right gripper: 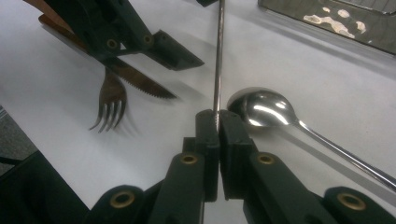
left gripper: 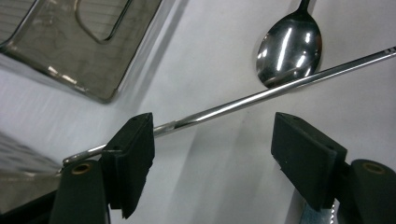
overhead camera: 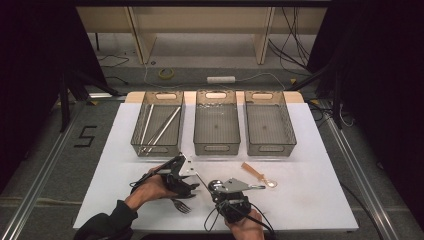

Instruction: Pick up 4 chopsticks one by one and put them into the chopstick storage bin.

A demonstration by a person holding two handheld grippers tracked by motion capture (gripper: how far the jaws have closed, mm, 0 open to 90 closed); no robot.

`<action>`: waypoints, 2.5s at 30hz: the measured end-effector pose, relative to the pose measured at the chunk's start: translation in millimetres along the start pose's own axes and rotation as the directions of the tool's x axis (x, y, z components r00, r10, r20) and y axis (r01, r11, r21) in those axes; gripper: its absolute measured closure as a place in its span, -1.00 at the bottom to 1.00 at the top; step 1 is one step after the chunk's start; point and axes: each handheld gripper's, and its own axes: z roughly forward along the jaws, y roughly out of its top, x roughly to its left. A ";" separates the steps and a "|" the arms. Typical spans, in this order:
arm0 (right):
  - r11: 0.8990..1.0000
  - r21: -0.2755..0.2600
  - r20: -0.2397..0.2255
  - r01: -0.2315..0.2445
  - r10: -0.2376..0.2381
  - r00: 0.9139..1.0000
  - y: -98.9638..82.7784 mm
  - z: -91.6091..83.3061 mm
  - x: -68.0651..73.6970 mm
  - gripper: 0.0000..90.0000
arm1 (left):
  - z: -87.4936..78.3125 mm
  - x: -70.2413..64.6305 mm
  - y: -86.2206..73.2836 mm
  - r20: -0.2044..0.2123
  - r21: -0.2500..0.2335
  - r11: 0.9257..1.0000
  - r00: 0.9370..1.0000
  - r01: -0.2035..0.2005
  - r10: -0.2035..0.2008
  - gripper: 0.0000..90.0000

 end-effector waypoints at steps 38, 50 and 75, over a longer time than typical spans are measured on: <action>1.000 -0.009 -0.047 0.001 -0.001 0.999 11.5 -15.3 -17.1 0.94 | 9.2 -6.2 26.5 0.042 0.007 0.945 0.944 -0.328 0.327 0.42; 0.980 -0.179 -0.073 -0.084 0.072 0.995 20.4 -40.5 -48.0 0.57 | -3.8 -9.8 41.9 -0.061 -0.009 0.900 0.899 -0.435 0.434 0.81; 0.911 -0.409 -0.083 -0.047 0.015 0.996 19.8 -72.6 -57.3 -0.09 | -23.7 18.0 43.2 -0.129 -0.013 0.980 0.973 -0.197 0.193 0.89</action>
